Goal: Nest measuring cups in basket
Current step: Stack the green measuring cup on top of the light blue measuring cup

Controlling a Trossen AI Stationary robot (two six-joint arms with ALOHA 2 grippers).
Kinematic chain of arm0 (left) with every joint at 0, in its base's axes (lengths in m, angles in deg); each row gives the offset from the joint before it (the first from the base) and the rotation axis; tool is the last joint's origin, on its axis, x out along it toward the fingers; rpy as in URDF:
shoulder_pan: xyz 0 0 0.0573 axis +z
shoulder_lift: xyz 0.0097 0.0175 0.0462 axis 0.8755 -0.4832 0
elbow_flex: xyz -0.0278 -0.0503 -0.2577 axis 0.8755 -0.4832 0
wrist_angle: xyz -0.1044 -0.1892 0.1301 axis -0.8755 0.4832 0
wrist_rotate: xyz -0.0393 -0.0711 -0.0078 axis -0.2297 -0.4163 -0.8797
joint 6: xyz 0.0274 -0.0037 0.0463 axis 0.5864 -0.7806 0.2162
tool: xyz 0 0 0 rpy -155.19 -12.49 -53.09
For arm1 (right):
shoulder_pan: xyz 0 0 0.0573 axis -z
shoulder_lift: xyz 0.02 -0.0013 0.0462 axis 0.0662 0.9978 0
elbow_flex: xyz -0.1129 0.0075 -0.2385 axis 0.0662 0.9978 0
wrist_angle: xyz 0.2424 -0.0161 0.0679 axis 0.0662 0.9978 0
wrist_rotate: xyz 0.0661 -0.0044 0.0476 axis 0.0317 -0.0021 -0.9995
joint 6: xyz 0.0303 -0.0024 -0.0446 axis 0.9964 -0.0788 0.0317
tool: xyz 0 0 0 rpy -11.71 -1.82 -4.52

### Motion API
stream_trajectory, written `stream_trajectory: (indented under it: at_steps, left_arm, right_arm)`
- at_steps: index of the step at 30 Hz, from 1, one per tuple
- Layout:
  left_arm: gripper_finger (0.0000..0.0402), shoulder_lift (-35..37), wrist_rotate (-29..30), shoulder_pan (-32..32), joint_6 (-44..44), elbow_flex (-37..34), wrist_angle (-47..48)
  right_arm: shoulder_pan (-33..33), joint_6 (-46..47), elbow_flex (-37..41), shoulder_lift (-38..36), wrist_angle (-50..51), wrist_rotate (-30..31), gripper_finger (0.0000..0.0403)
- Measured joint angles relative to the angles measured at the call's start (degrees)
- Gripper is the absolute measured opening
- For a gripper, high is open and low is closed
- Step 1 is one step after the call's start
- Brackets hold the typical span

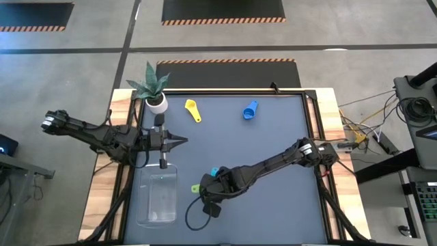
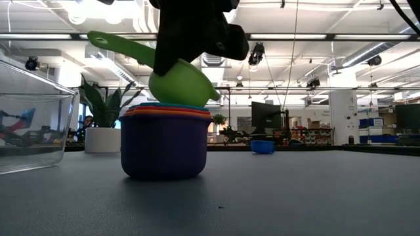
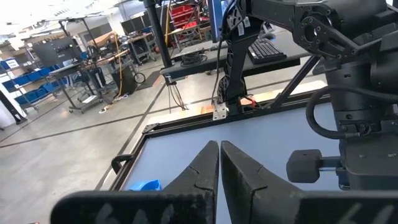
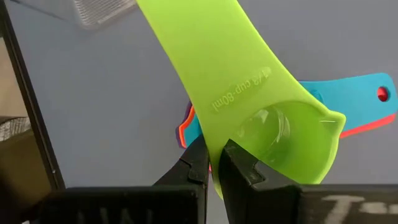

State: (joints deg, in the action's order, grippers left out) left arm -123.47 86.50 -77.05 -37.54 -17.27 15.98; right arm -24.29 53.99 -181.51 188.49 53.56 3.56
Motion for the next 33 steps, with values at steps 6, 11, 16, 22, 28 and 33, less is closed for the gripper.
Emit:
stream_trajectory:
  at_steps: [6,11,16,22,28,33]
  left_arm:
    - [0.0000,0.00,-0.02,0.01,0.00,0.00,0.00]
    - [0.0000,0.00,-0.04,0.02,0.00,0.00,0.02]
    - [0.0000,0.00,-0.04,0.02,0.00,0.00,0.02]
    - [0.0000,0.00,-0.07,0.01,0.00,0.00,0.02]
    - [0.0000,0.00,-0.07,0.00,0.00,0.00,0.02]
    - [0.0000,0.00,-0.09,0.00,0.00,0.00,0.03]
  right_arm:
    - [0.00,0.09,0.00,0.00,-0.44,0.17,0.0013]
    - [0.11,0.11,0.00,0.00,-0.67,0.19,0.0013]
    - [0.13,-0.32,0.00,0.00,-0.88,-0.15,0.0013]
    - [0.13,0.15,0.00,0.00,-1.35,-0.21,0.0015]
    - [0.13,0.61,0.00,0.00,-1.64,-0.21,0.0057]
    - [0.15,0.68,0.00,0.00,-1.66,-0.20,0.0102]
